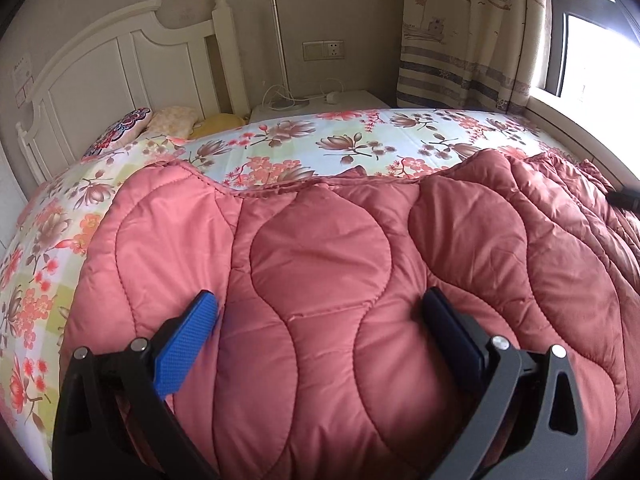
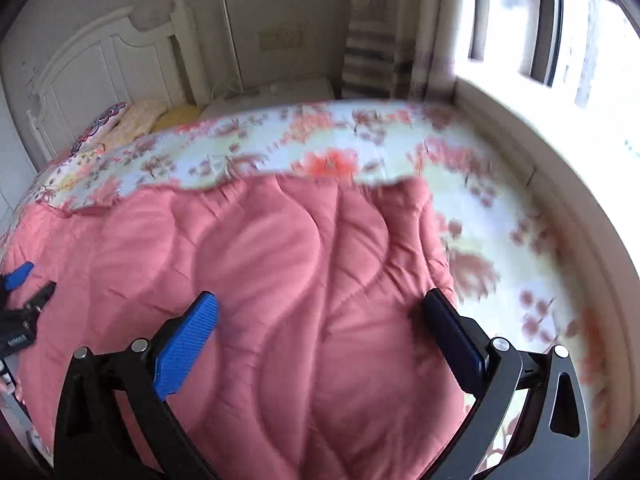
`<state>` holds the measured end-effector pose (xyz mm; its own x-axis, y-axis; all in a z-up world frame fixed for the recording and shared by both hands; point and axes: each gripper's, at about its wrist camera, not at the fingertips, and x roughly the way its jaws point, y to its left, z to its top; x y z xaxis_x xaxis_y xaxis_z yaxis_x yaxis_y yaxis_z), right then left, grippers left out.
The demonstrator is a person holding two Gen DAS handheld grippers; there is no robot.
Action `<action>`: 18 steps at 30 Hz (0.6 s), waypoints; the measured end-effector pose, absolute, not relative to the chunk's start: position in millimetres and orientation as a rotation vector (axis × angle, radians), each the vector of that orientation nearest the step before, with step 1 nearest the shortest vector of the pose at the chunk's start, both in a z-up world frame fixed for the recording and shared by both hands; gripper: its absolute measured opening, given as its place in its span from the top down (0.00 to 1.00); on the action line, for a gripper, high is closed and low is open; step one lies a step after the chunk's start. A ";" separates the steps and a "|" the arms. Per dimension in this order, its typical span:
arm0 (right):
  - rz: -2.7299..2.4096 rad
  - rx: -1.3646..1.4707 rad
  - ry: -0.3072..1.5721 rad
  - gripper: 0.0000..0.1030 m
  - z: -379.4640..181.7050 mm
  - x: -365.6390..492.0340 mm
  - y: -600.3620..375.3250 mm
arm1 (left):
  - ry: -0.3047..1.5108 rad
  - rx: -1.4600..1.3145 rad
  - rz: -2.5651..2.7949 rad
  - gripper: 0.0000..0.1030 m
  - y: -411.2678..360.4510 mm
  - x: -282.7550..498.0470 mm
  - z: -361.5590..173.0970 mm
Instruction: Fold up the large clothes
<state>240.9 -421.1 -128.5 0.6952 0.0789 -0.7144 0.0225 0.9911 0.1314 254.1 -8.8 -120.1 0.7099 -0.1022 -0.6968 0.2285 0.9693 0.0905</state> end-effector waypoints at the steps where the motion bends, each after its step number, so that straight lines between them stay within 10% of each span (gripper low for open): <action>1: 0.065 0.126 0.780 0.05 -121.2 244.4 -413.2 | 0.761 0.175 -0.185 0.02 -9.1 253.6 -120.3; 18: 0.039 0.095 0.947 0.04 -165.0 336.8 -396.9 | 0.640 0.126 -0.297 0.02 -46.2 248.7 -45.1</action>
<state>336.8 -396.9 -165.0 0.5837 0.0748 -0.8085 0.0088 0.9951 0.0985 248.7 -46.2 -45.1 0.7612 -0.2339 -0.6049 0.3111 0.9501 0.0241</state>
